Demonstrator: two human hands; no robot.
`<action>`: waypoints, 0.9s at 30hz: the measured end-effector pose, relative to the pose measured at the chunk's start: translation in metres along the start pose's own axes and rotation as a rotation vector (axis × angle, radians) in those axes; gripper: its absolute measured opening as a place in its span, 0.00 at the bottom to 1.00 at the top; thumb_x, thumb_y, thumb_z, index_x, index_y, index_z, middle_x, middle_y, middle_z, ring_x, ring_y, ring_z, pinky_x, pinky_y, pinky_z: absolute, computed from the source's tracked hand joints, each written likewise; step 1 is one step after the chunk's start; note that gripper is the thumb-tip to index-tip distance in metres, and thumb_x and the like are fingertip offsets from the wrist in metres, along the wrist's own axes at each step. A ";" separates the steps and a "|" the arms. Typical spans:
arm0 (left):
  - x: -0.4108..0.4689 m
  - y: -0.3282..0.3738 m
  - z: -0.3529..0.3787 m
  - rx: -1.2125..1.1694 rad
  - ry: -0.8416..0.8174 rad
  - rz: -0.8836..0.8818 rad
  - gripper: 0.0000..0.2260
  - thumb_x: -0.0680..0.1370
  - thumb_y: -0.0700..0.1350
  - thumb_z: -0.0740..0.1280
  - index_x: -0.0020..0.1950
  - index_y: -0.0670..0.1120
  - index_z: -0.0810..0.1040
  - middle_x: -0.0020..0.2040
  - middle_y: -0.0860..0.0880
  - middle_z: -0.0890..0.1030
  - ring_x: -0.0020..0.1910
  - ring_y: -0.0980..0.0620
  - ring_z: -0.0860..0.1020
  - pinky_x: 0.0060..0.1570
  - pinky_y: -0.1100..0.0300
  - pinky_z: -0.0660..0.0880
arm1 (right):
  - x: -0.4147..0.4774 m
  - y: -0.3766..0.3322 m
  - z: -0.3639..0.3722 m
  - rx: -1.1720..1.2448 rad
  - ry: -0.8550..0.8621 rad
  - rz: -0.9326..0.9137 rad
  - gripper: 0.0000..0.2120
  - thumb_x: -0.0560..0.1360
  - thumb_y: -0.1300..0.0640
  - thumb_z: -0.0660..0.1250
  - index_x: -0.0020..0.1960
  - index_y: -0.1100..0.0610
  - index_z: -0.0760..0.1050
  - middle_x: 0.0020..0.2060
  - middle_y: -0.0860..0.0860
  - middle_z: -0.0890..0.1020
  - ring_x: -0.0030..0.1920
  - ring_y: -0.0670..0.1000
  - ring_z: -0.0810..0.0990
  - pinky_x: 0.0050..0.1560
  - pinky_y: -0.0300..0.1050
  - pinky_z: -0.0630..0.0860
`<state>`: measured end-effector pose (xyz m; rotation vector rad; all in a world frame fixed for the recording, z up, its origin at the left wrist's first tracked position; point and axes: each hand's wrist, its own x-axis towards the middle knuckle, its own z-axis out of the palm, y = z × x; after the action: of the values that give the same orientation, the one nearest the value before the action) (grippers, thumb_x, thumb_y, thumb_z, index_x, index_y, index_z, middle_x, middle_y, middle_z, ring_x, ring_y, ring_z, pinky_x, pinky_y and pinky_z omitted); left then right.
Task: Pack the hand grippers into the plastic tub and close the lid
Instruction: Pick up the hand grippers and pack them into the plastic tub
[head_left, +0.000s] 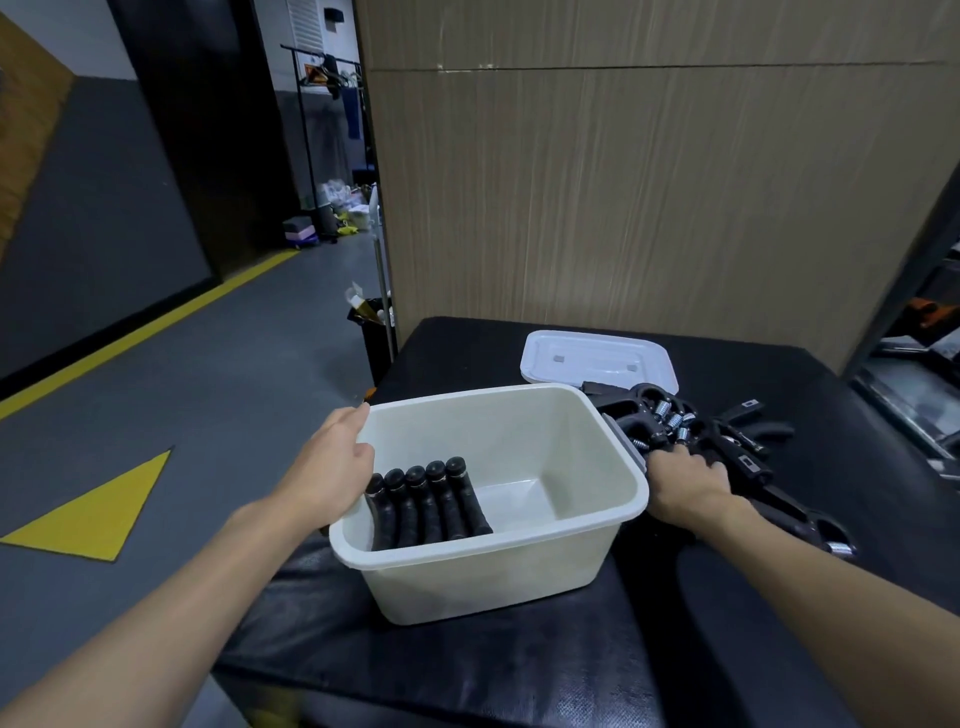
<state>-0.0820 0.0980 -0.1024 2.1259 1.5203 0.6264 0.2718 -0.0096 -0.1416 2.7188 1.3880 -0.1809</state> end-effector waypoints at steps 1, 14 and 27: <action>0.000 0.000 -0.001 -0.001 -0.001 -0.001 0.25 0.82 0.38 0.53 0.80 0.46 0.58 0.78 0.53 0.60 0.64 0.51 0.69 0.54 0.61 0.66 | -0.002 -0.002 0.002 -0.028 -0.035 -0.006 0.18 0.76 0.48 0.60 0.64 0.53 0.72 0.64 0.57 0.71 0.65 0.60 0.70 0.65 0.56 0.64; 0.003 -0.002 -0.001 -0.056 -0.002 0.015 0.25 0.81 0.37 0.53 0.79 0.45 0.60 0.77 0.53 0.61 0.59 0.57 0.65 0.54 0.63 0.63 | -0.016 0.009 -0.020 0.134 0.355 -0.198 0.04 0.75 0.62 0.62 0.49 0.55 0.70 0.50 0.55 0.78 0.49 0.61 0.79 0.42 0.49 0.68; 0.002 -0.001 0.002 -0.093 0.005 -0.002 0.25 0.81 0.38 0.54 0.79 0.45 0.59 0.78 0.52 0.61 0.57 0.53 0.71 0.43 0.63 0.68 | -0.037 0.013 -0.074 0.550 0.796 -0.292 0.07 0.77 0.64 0.66 0.55 0.60 0.74 0.48 0.55 0.78 0.45 0.59 0.77 0.45 0.56 0.75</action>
<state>-0.0807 0.1003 -0.1043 2.0551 1.4667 0.6887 0.2659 -0.0376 -0.0626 3.1631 2.2079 0.6840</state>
